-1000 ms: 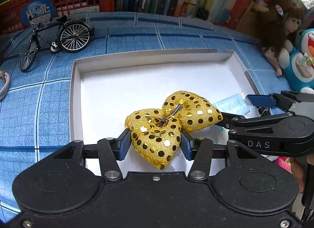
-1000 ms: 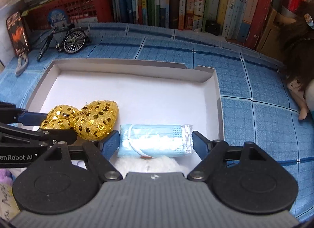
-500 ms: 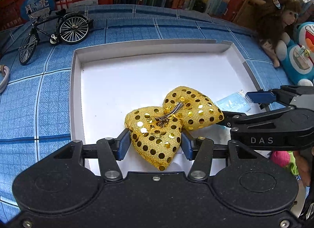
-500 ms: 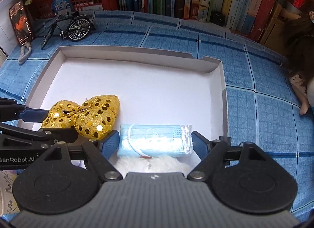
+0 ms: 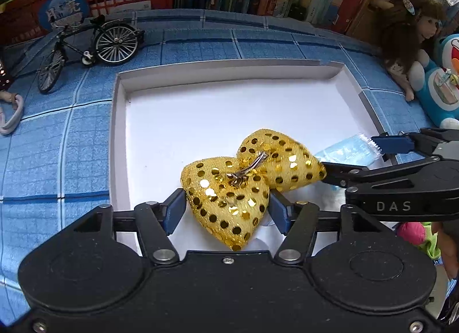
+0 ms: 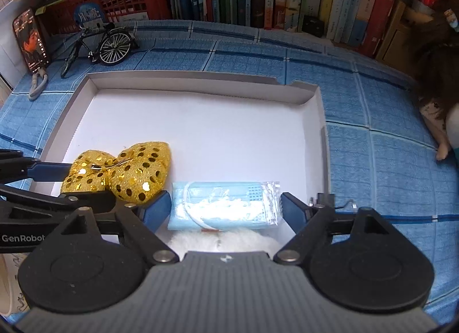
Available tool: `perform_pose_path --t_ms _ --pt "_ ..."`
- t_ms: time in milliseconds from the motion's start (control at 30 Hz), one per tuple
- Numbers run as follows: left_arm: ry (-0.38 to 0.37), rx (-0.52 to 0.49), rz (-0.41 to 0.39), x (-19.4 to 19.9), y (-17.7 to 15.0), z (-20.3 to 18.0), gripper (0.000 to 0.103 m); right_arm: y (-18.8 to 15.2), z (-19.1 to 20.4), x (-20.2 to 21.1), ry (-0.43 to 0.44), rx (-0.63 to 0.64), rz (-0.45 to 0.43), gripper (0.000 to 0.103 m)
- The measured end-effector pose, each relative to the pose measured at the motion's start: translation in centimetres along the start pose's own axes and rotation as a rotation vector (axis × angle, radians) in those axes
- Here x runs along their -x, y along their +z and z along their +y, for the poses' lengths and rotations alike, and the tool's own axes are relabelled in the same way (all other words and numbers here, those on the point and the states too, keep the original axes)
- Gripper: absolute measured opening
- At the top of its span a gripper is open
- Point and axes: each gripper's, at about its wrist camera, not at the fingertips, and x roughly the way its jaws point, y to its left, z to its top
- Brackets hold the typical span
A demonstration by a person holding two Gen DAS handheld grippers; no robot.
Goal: Organize soft objects
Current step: 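Carry the gold bow and mask packet into the white tray and release them, then move both grippers back toward the remaining items on the cloth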
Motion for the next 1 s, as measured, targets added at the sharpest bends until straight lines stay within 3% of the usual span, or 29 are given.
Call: perform_pose_path --t_ms 333,533,800,1000 --pt "0.04 0.01 -0.138 5.3 -1.0 -1.3 0.077 -0.9 -0.5 5.3 -0.02 -0.026 -0.135 0.099" --pt "0.065 -0.073 -0.249 9.0 -3.9 -3.5 0.08 -3.3 -0.2 9.4 -0.039 -0.015 -0.246 0.101" --pt "0.005 -0.08 -0.391 12.9 -9.1 -4.9 0.084 -8.7 0.5 14.3 -0.046 0.058 -0.421 0.103" --pt "-0.04 -0.097 -0.439 14.1 -12.8 -5.6 0.085 -12.6 1.0 16.3 -0.039 0.109 -0.513 0.103"
